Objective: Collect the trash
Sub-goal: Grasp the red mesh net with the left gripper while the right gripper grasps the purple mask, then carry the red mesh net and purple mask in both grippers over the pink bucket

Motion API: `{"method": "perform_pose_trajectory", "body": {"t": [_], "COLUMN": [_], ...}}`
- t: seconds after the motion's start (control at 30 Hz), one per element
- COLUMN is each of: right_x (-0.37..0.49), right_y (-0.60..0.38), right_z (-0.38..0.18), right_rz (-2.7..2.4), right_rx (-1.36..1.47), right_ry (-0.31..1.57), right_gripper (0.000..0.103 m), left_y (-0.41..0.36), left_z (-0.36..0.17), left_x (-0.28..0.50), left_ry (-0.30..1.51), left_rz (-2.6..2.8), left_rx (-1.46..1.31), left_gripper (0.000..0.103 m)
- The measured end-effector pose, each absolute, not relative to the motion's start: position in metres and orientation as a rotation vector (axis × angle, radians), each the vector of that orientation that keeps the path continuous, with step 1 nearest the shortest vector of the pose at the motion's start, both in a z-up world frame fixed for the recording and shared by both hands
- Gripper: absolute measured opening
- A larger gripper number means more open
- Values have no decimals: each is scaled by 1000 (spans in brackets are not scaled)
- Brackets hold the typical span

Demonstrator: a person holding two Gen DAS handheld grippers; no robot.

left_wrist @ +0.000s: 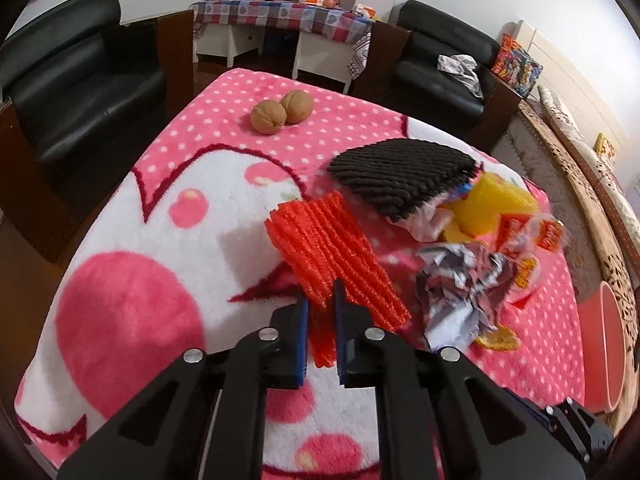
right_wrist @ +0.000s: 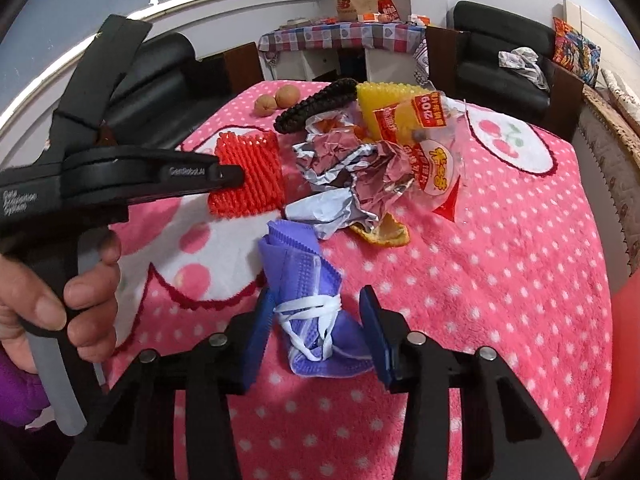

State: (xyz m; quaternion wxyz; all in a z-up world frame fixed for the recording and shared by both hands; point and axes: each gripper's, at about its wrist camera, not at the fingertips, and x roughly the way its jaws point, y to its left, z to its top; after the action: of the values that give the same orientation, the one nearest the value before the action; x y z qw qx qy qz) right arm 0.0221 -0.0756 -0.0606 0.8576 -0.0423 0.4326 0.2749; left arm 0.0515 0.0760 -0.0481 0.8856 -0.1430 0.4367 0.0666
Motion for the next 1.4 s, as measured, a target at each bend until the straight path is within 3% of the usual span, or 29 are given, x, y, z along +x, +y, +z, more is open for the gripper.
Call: {"method": "perform_pose_trajectory", "body": {"t": [0.23, 1.4], "right_x": [13, -39], "right_y": [-90, -280], "right_z": [-52, -5], "right_rz": [584, 111], "right_rx": [-38, 194], "right_ry": [886, 719], "right_gripper": [34, 35], "left_y": [62, -120], "left_z": [-34, -18], "left_x": [34, 9], "left_ry": [894, 845], "left_rz": [83, -348], "left_rx": [-274, -18], "left_gripper": [10, 10]}}
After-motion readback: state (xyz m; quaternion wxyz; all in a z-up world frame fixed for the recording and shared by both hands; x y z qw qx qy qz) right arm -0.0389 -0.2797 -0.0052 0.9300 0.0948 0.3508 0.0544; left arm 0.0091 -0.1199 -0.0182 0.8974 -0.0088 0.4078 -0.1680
